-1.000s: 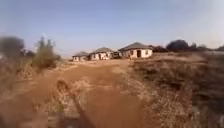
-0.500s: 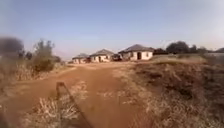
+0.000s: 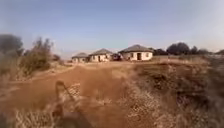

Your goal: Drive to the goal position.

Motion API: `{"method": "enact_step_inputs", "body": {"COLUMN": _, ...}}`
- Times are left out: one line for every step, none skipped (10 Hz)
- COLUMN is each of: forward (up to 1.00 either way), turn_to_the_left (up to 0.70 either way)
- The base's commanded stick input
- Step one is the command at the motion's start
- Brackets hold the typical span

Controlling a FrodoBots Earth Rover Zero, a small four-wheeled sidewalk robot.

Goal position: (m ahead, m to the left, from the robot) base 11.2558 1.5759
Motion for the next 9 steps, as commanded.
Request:
{"method": "enact_step_inputs", "body": {"forward": 0.70, "turn_to_the_left": 0.00}}
{"method": "enact_step_inputs", "body": {"forward": 0.70, "turn_to_the_left": 0.00}}
{"method": "enact_step_inputs", "body": {"forward": 0.70, "turn_to_the_left": 0.00}}
{"method": "enact_step_inputs", "body": {"forward": 0.70, "turn_to_the_left": 0.00}}
{"method": "enact_step_inputs", "body": {"forward": 0.70, "turn_to_the_left": 0.00}}
{"method": "enact_step_inputs", "body": {"forward": 0.70, "turn_to_the_left": 0.00}}
{"method": "enact_step_inputs", "body": {"forward": 0.70, "turn_to_the_left": 0.00}}
{"method": "enact_step_inputs", "body": {"forward": 0.70, "turn_to_the_left": 0.00}}
{"method": "enact_step_inputs", "body": {"forward": 0.70, "turn_to_the_left": 0.08}}
